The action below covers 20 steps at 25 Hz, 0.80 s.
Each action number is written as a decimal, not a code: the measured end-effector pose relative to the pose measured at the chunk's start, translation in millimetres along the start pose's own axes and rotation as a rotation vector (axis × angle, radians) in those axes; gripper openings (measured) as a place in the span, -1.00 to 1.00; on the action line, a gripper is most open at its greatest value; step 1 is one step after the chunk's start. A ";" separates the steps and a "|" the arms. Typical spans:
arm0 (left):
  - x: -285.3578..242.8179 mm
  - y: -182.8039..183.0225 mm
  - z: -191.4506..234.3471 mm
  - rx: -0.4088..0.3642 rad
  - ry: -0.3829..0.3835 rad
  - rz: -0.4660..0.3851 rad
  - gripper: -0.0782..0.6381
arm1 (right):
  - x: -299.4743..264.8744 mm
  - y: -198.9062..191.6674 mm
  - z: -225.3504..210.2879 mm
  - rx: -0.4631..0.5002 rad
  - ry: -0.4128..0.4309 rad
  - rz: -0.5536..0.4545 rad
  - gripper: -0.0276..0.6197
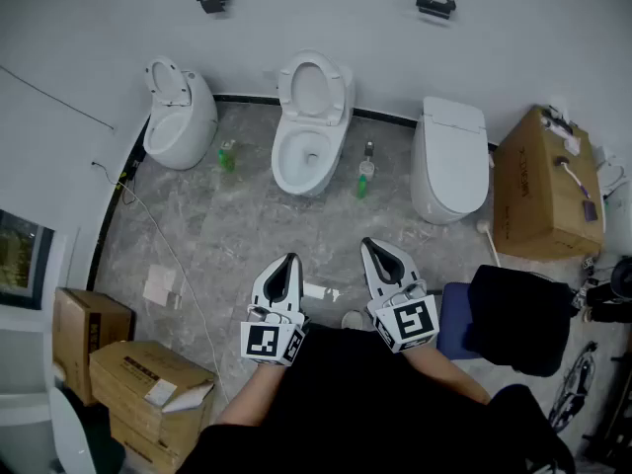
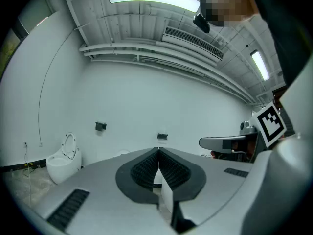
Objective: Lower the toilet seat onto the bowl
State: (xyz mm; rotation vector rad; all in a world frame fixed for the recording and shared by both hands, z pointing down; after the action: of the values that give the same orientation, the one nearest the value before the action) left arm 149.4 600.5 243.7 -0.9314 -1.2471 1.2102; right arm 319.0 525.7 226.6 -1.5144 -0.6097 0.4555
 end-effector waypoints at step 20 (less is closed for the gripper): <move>-9.1 -6.3 7.7 -0.024 0.030 0.020 -0.73 | -4.7 -21.4 -21.7 -0.025 0.048 -0.013 -0.82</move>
State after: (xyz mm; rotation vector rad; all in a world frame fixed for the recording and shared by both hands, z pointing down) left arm 143.5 589.8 249.2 -0.9785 -1.2341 1.1953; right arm 327.0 505.3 248.4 -1.5397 -0.5888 0.4017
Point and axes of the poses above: the fingertips, and each gripper's own axes: x backward along the fingers, z to its left, y out of its top, the point moved 6 cm from there along x, backward along the fingers, and after that the axes turned 13 degrees about -z, right-handed, at the moved point
